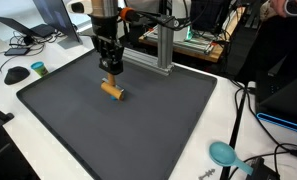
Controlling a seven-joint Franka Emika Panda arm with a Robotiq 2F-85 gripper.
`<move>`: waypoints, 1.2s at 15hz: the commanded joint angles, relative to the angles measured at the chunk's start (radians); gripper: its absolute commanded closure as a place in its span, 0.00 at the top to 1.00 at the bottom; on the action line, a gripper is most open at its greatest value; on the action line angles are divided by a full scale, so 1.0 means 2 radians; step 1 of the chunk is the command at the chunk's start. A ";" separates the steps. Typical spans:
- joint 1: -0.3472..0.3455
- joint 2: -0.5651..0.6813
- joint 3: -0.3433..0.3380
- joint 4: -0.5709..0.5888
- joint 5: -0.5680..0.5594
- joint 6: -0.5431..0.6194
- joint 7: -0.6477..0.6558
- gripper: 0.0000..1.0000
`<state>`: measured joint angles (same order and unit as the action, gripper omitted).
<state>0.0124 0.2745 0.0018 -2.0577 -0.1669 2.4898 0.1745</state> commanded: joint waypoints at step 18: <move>0.008 0.053 0.001 0.019 0.023 -0.045 -0.013 0.22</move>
<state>0.0203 0.3036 0.0019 -2.0170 -0.1629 2.4375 0.1703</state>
